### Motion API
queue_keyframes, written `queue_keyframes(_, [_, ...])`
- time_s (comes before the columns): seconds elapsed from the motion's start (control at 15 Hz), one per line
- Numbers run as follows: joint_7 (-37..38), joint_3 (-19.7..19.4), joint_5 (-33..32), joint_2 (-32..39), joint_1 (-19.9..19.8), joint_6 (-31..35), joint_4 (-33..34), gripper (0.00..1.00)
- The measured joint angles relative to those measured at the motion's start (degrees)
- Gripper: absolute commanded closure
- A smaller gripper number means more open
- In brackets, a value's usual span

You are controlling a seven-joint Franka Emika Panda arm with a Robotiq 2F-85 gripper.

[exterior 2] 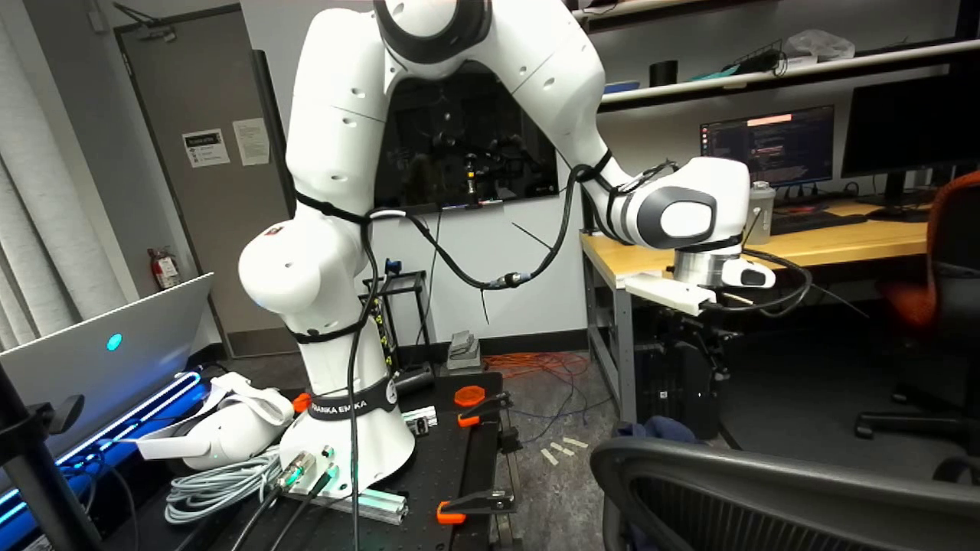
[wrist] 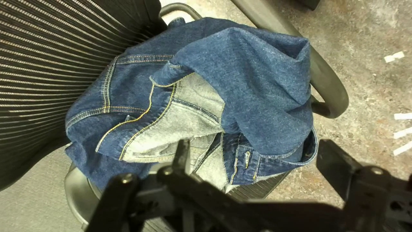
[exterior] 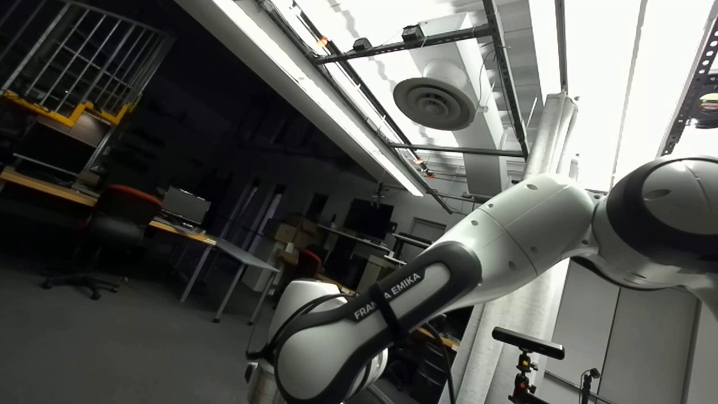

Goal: Pick the denim jacket and place it on the back of the chair

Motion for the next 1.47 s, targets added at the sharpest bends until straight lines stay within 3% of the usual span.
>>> queue_keyframes(0.53, [-6.76, -0.06, -3.04, 8.66, -0.05, -5.14, 4.99, 0.0])
queue_keyframes(1.07, [-19.17, 0.94, -5.41, 15.89, -0.26, -12.54, 12.19, 0.0])
queue_keyframes(1.47, [-24.67, 1.8, -5.58, 19.0, -0.21, -12.94, 14.69, 0.0])
